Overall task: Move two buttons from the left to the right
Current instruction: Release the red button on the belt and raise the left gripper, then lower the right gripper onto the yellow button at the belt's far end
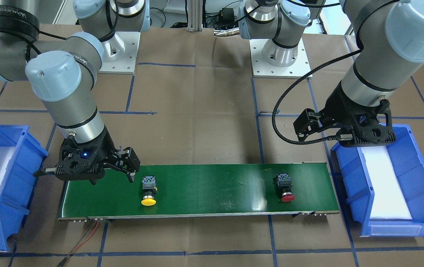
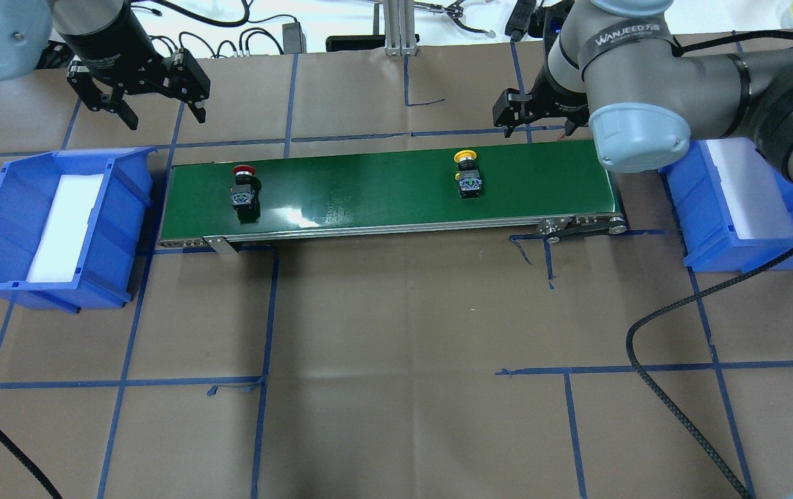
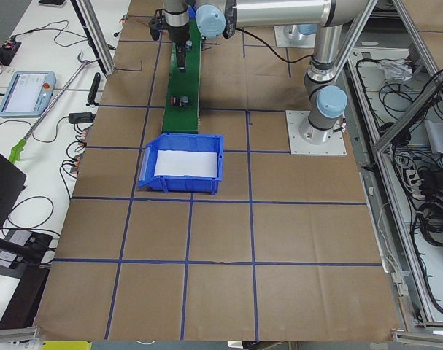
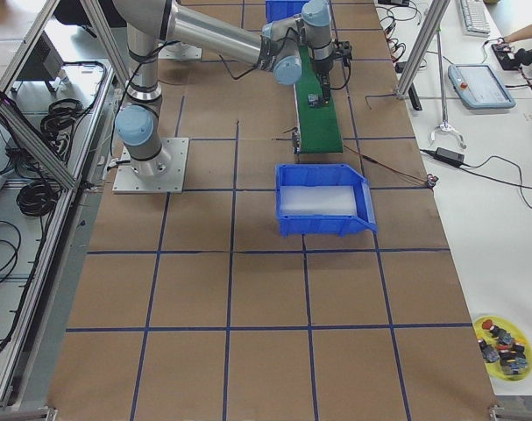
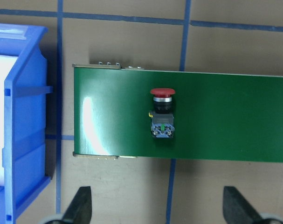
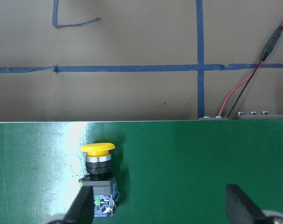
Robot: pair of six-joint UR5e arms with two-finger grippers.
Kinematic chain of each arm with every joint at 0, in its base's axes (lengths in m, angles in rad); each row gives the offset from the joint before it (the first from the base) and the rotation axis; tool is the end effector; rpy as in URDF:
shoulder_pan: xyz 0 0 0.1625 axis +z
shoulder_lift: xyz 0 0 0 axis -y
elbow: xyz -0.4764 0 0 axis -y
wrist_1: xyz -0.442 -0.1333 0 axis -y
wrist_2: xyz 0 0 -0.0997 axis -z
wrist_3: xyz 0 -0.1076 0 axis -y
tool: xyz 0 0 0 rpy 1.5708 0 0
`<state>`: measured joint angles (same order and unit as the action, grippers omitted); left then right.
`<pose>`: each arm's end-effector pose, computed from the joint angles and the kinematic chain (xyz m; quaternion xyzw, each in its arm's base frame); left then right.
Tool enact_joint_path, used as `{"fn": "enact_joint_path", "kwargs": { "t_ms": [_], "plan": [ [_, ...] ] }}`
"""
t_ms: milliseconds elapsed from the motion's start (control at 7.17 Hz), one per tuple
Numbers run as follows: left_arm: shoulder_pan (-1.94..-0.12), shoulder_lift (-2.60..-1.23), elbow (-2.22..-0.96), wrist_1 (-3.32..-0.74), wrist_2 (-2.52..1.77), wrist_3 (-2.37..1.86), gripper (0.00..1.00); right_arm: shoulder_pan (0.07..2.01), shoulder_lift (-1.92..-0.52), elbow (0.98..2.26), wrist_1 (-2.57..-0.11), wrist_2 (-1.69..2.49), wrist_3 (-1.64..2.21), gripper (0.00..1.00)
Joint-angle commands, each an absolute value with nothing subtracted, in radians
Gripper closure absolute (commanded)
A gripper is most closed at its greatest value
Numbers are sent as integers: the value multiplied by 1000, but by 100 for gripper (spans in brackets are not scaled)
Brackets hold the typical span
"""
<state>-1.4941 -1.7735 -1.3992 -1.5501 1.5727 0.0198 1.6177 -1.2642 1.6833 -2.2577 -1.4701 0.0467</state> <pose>-0.0840 -0.6446 0.5068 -0.0284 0.9996 0.0052 0.0007 0.1755 -0.6645 0.3600 -0.0068 0.9898 -0.1309 0.0561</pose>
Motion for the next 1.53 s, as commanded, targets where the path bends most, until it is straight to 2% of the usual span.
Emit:
{"fn": "enact_joint_path", "kwargs": {
  "t_ms": [0, 977, 1116, 1256, 1395],
  "plan": [
    [-1499, -1753, -1413, -1562, 1577, 15, 1, 1618, -1232, 1712, -2266, -1450, 49, 0],
    [-1502, -1741, -1419, -1555, 1568, -17, 1, 1618, -1154, 1727, -2267, -1471, 52, 1],
    [-1502, -1740, -1420, -1555, 1569, -17, 1, 1617, -1143, 1726, -2270, -1471, 52, 8],
    [-1502, -1738, -1420, -1555, 1568, -17, 1, 1615, -1134, 1724, -2273, -1474, 51, 23],
    [-1502, -1738, -1420, -1555, 1568, -23, 1, 1614, -1134, 1720, -2272, -1503, 42, 52]
  ]
}}
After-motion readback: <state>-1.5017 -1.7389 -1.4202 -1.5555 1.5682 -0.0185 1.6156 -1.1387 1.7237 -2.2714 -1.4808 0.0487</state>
